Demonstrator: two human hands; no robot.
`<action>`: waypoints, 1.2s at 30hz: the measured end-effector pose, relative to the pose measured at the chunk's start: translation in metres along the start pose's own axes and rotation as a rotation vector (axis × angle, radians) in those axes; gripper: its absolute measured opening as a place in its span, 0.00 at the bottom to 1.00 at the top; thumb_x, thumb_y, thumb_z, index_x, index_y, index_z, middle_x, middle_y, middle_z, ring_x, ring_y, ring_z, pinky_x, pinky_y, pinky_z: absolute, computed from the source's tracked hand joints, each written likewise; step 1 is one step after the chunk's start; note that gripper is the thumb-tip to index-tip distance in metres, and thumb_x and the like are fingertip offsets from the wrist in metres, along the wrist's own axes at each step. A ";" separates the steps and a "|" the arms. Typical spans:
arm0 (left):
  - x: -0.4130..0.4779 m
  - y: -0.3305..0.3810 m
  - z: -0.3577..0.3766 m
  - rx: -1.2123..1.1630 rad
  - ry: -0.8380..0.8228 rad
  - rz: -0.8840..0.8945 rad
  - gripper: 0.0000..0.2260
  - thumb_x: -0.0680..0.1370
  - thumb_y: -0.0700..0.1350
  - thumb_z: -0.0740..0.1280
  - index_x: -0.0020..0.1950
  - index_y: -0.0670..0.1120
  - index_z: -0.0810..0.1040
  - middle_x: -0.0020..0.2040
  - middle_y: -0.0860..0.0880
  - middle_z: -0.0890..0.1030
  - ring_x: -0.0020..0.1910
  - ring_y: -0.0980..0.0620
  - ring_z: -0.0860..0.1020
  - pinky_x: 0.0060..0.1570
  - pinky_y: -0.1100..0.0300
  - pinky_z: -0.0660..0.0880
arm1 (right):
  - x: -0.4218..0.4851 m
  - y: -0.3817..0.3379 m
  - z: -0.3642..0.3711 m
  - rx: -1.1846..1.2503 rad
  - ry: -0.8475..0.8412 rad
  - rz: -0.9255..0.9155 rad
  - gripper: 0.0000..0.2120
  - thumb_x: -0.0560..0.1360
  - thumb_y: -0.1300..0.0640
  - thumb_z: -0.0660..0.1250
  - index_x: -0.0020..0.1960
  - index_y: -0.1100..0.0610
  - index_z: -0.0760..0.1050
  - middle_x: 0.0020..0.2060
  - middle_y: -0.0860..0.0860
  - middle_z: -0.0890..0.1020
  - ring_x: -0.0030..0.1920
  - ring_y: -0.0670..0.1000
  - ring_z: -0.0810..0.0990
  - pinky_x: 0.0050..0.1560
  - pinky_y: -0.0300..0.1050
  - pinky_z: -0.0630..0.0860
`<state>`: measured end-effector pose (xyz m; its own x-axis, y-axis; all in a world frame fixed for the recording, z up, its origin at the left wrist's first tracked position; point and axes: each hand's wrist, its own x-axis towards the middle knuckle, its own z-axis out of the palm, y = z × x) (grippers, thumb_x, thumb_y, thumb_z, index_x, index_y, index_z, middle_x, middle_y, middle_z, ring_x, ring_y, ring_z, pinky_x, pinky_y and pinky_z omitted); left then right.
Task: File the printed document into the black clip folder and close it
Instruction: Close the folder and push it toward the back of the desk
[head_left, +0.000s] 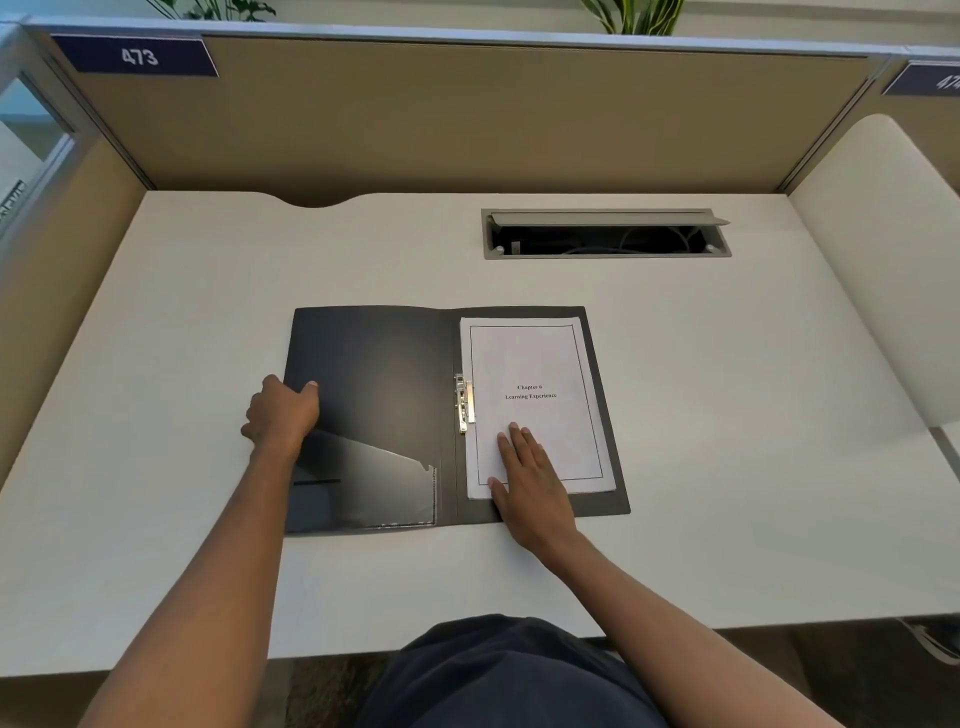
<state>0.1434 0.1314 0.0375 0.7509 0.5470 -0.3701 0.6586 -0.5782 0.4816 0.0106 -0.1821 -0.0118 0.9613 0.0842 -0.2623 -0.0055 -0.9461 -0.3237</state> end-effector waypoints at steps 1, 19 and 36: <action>0.001 -0.001 -0.003 -0.005 -0.009 -0.012 0.26 0.81 0.53 0.65 0.73 0.38 0.69 0.71 0.36 0.75 0.69 0.32 0.73 0.69 0.38 0.67 | 0.000 0.000 0.000 -0.001 -0.001 0.002 0.31 0.86 0.46 0.51 0.84 0.54 0.44 0.84 0.51 0.43 0.83 0.51 0.41 0.83 0.48 0.43; -0.029 0.051 -0.086 -0.454 -0.140 0.413 0.11 0.79 0.54 0.67 0.42 0.52 0.85 0.39 0.52 0.87 0.37 0.49 0.84 0.33 0.59 0.78 | -0.003 -0.004 -0.015 0.055 -0.038 0.031 0.31 0.84 0.46 0.57 0.83 0.52 0.50 0.84 0.50 0.49 0.84 0.52 0.47 0.83 0.48 0.48; -0.128 0.091 0.001 -0.635 -0.469 0.598 0.13 0.85 0.50 0.63 0.64 0.54 0.84 0.56 0.55 0.87 0.56 0.55 0.85 0.53 0.53 0.83 | 0.014 -0.117 -0.203 0.513 0.236 -0.092 0.31 0.80 0.54 0.68 0.79 0.54 0.60 0.71 0.54 0.69 0.63 0.55 0.79 0.60 0.44 0.79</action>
<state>0.1074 0.0082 0.1281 0.9850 -0.1037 -0.1377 0.1184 -0.1736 0.9777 0.0808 -0.1340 0.2070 0.9993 0.0315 -0.0209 0.0051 -0.6604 -0.7509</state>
